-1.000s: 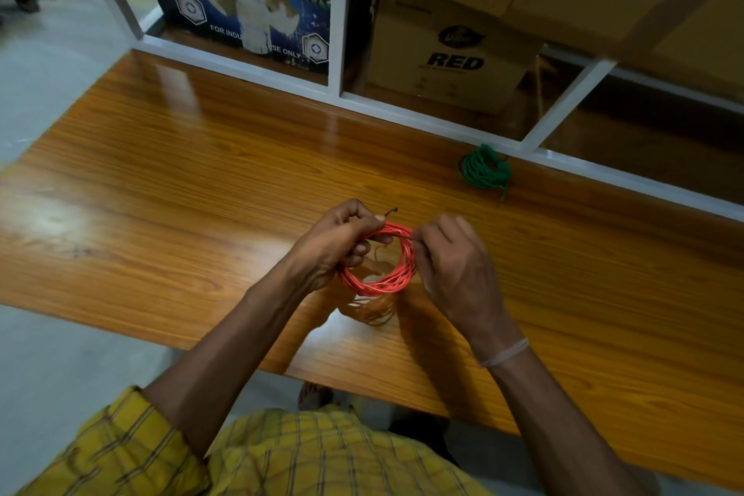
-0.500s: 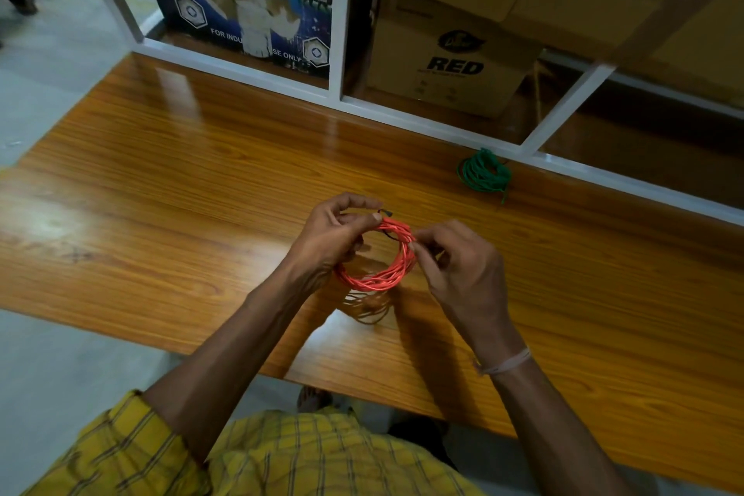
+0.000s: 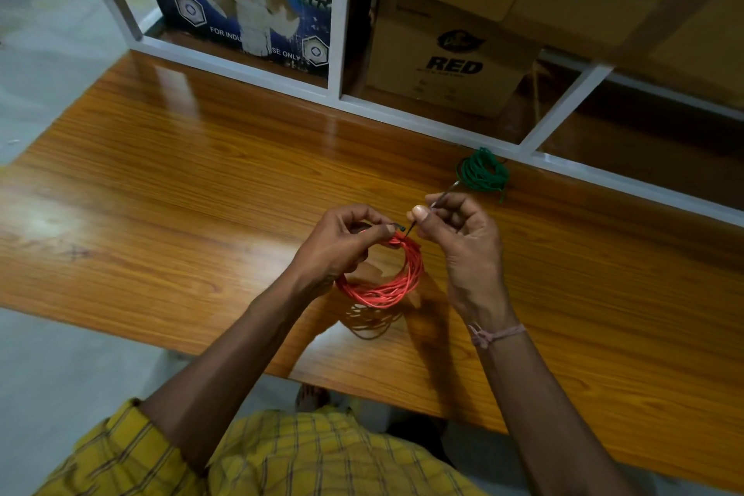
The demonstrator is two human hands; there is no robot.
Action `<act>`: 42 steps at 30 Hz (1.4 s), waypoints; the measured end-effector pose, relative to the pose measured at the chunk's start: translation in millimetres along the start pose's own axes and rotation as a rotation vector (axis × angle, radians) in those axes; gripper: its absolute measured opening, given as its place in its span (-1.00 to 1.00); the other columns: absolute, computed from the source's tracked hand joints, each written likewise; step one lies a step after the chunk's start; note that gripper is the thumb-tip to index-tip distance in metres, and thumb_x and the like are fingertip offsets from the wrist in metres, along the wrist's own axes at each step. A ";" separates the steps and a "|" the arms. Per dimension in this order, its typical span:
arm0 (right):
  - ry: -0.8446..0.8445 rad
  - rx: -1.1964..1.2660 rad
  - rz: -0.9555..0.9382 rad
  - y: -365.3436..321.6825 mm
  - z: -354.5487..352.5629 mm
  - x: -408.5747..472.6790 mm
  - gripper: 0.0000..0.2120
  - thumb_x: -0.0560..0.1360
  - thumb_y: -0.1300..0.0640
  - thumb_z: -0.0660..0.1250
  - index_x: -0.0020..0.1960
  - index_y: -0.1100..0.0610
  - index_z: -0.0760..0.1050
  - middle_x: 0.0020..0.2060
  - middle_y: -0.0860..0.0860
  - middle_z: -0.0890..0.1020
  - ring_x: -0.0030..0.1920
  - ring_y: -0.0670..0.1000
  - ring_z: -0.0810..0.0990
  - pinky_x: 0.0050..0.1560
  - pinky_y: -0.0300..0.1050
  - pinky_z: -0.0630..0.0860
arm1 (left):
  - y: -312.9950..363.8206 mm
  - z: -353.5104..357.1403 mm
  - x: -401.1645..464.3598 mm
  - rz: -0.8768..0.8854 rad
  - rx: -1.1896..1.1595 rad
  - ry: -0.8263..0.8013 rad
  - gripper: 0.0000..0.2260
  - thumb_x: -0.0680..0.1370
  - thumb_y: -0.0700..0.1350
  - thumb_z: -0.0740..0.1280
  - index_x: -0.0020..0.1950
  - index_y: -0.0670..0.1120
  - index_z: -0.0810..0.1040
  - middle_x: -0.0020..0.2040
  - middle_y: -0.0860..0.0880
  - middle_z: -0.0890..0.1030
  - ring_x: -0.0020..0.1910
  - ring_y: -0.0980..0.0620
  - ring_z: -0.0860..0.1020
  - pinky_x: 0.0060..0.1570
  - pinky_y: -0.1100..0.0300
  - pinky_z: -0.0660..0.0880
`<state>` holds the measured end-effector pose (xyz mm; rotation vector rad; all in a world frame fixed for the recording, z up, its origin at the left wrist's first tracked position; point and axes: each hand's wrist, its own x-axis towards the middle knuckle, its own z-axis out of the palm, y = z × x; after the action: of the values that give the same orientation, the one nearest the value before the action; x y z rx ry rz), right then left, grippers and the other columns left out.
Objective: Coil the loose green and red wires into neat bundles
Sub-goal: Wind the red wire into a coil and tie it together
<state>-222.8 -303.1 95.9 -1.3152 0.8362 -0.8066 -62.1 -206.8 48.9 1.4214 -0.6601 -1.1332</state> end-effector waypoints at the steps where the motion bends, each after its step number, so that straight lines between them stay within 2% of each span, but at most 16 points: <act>1: -0.022 0.009 -0.008 -0.1 0.9 -0.5 -0.79 0.52 0.32 0.52 0.12 0.24 0.60 -0.11 0.09 0.70 -0.02 0.13 0.70 -0.01 -0.08 0.64 | 0.3 0.4 -0.8 0.003 0.005 -0.001 -0.97 0.62 -0.12 0.48 0.01 -0.05 0.71 -0.16 -0.18 0.72 -0.49 0.09 0.31 -0.46 0.21 0.17; 3: -0.048 0.032 -0.016 -1.2 3.2 -1.3 -0.82 0.53 0.35 0.49 0.10 0.27 0.58 -0.15 0.04 0.71 -0.08 0.11 0.72 -0.09 -0.12 0.64 | 0.9 1.1 -1.8 0.009 0.012 -0.003 -0.96 0.62 -0.12 0.48 0.03 -0.06 0.72 -0.18 -0.26 0.68 -0.49 0.08 0.30 -0.44 0.21 0.16; 6: -0.026 0.040 -0.022 -0.9 5.7 0.1 -0.84 0.52 0.37 0.50 0.02 0.22 0.57 -0.17 0.00 0.70 -0.17 0.05 0.69 -0.16 -0.14 0.60 | 2.2 2.3 -4.0 0.007 0.020 -0.007 -0.95 0.63 -0.11 0.48 0.02 -0.06 0.72 -0.07 -0.39 0.67 -0.47 0.06 0.29 -0.43 0.16 0.15; 9: -0.008 0.049 -0.012 -0.7 7.0 -0.6 -0.85 0.51 0.34 0.51 0.00 0.19 0.58 -0.20 0.00 0.69 -0.19 0.03 0.66 -0.20 -0.14 0.57 | 3.0 3.8 -5.4 -0.005 0.000 -0.003 -0.93 0.63 -0.10 0.47 -0.02 -0.06 0.70 -0.15 -0.22 0.72 -0.48 0.07 0.28 -0.45 0.19 0.13; 12: 0.009 0.071 0.004 -4.2 7.9 -4.2 -0.89 0.51 0.31 0.52 -0.02 0.19 0.61 -0.25 -0.01 0.68 -0.24 0.03 0.63 -0.25 -0.17 0.54 | 3.7 5.2 -5.7 -0.010 -0.004 0.009 -0.89 0.64 -0.07 0.45 -0.04 -0.08 0.67 -0.12 -0.13 0.76 -0.51 0.11 0.27 -0.49 0.26 0.14; 16: -0.007 0.036 0.001 -10.6 8.4 -12.0 -0.93 0.51 0.25 0.53 -0.05 0.15 0.65 -0.27 -0.01 0.68 -0.23 0.06 0.62 -0.27 -0.18 0.54 | 2.2 5.1 -6.1 0.006 0.020 0.020 -0.82 0.66 -0.04 0.43 0.03 -0.15 0.69 -0.01 -0.31 0.72 -0.52 0.12 0.27 -0.50 0.26 0.15; 21: 0.020 -0.028 0.010 -17.0 8.0 -22.7 -0.97 0.54 0.22 0.51 -0.01 0.15 0.70 -0.28 -0.03 0.69 -0.30 -0.05 0.61 -0.35 -0.27 0.48 | 6.0 7.6 -7.1 0.054 0.050 0.035 -0.86 0.68 -0.04 0.40 0.04 -0.07 0.72 -0.02 -0.38 0.65 -0.50 0.12 0.28 -0.53 0.27 0.19; 26: 0.015 -0.148 -0.029 -23.0 5.7 -30.3 -0.97 0.56 0.22 0.51 -0.05 0.13 0.73 -0.28 0.05 0.68 -0.30 -0.08 0.59 -0.30 -0.29 0.48 | 6.0 5.9 -8.7 0.093 0.076 0.016 -0.87 0.67 -0.03 0.43 0.04 -0.06 0.71 -0.17 -0.20 0.64 -0.50 0.16 0.29 -0.51 0.31 0.22; 29: 0.044 -0.143 0.067 -26.9 6.3 -29.9 -0.85 0.56 0.25 0.49 -0.18 0.12 0.68 -0.34 -0.05 0.64 -0.30 -0.07 0.57 -0.32 -0.25 0.46 | 4.9 4.3 -8.3 0.105 0.076 0.005 -0.86 0.67 -0.03 0.43 0.06 -0.09 0.70 -0.21 -0.09 0.62 -0.49 0.16 0.28 -0.50 0.31 0.21; 33: 0.074 -0.154 0.178 -26.0 6.2 -29.6 -0.82 0.52 0.32 0.43 -0.25 0.18 0.60 -0.35 0.07 0.58 -0.27 0.03 0.50 -0.31 -0.16 0.36 | 6.8 5.9 -10.0 0.151 0.104 0.020 -0.83 0.71 -0.09 0.37 0.10 -0.18 0.67 -0.27 0.10 0.61 -0.48 0.25 0.34 -0.46 0.37 0.25; 38: 0.080 -0.149 0.236 -22.6 5.0 -31.7 -0.80 0.50 0.35 0.44 -0.29 0.22 0.58 -0.42 0.04 0.56 -0.42 -0.12 0.45 -0.44 -0.33 0.34 | 6.0 5.3 -10.5 0.190 0.165 0.016 -0.84 0.73 -0.01 0.33 0.09 -0.03 0.68 -0.25 0.06 0.58 -0.41 0.15 0.35 -0.39 0.24 0.28; 42: 0.094 -0.156 0.259 -19.6 5.3 -29.6 -0.80 0.49 0.33 0.46 -0.29 0.20 0.59 -0.42 0.02 0.57 -0.43 -0.14 0.45 -0.44 -0.34 0.35 | 5.8 7.7 -10.8 0.199 0.203 0.019 -0.82 0.75 -0.06 0.30 0.11 -0.08 0.67 -0.23 0.18 0.63 -0.35 0.28 0.46 -0.30 0.34 0.34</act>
<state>-233.0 -276.3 117.6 -1.2790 1.1377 -0.6110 -72.0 -201.6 58.2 1.4978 -0.9019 -0.9157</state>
